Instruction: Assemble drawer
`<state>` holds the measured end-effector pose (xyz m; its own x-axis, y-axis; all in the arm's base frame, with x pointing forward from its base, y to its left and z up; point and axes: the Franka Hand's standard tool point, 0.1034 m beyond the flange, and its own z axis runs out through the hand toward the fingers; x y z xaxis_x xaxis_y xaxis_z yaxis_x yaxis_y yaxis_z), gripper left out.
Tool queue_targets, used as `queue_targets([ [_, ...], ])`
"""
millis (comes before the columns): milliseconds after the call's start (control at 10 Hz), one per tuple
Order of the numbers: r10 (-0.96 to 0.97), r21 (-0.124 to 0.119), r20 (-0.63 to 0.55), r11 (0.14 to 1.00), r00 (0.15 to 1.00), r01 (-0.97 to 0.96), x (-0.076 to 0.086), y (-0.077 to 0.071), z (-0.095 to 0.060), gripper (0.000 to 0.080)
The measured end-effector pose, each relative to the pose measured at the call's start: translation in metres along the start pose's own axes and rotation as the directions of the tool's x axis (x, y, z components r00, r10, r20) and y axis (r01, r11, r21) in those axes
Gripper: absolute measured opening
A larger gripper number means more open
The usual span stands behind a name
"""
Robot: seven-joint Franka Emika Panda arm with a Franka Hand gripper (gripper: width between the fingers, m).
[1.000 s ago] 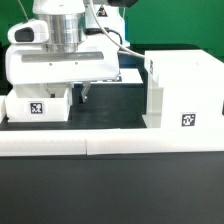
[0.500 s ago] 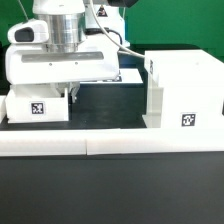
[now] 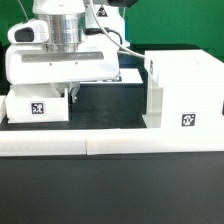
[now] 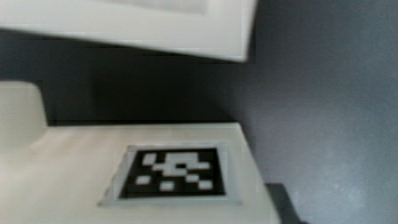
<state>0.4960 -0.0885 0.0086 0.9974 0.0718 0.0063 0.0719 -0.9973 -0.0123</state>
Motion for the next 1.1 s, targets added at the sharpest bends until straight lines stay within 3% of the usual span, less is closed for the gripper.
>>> queue_targets([
  [200, -0.017, 0.019, 0.009, 1.000, 1.000, 0.017, 0.014, -0.020, -0.018, 0.0041],
  [400, -0.036, 0.025, 0.000, 0.999, 0.999, 0.036, 0.026, -0.036, -0.024, 0.0042],
  [700, -0.042, 0.026, 0.001, 0.999, 0.999, 0.042, 0.026, -0.038, -0.023, 0.0042],
  [900, -0.217, 0.021, 0.000, 0.976, 0.976, 0.217, 0.025, -0.037, -0.023, 0.0042],
  [1100, -0.443, 0.002, 0.008, 0.896, 0.896, 0.443, 0.031, -0.043, -0.024, 0.0042],
])
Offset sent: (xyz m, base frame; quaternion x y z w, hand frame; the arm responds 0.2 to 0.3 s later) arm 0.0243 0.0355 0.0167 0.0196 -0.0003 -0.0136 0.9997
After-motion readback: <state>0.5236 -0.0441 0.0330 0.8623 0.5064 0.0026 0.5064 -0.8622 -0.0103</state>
